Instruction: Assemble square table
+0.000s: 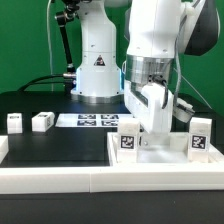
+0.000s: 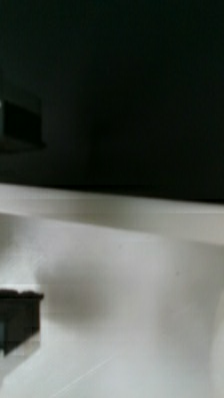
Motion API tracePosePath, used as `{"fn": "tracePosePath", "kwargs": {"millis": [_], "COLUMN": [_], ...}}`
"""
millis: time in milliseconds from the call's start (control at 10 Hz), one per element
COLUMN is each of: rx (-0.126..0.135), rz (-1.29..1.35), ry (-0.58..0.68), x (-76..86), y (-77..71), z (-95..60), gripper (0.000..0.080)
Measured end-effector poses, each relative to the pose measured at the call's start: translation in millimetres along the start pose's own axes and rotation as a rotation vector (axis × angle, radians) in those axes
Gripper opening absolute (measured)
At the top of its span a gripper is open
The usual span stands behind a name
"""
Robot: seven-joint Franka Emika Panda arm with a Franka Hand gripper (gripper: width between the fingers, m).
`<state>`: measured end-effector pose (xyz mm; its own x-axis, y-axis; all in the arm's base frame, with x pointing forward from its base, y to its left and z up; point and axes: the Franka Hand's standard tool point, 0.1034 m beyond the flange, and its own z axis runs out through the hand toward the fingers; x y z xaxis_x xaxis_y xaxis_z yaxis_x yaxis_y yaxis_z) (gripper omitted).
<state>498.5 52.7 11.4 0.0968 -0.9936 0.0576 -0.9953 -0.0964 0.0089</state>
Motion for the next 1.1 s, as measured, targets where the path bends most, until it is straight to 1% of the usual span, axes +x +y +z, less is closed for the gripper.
{"fn": "tracePosePath", "kwargs": {"millis": [100,200,900,1000,1100], "rx": [0.0,-0.018,-0.017,-0.022,-0.045], "rz": [0.0,0.002,0.028,-0.001,-0.05], "ry": [0.0,-0.003,-0.009,-0.009,-0.013], "x": [0.0,-0.4,1.6,4.6,15.5], "y": [0.2,5.7,7.2,8.4,13.3], "z": [0.1,2.6,2.7,3.0,3.7], "gripper": [0.0216,0.0079,0.0072,0.0072,0.0073]}}
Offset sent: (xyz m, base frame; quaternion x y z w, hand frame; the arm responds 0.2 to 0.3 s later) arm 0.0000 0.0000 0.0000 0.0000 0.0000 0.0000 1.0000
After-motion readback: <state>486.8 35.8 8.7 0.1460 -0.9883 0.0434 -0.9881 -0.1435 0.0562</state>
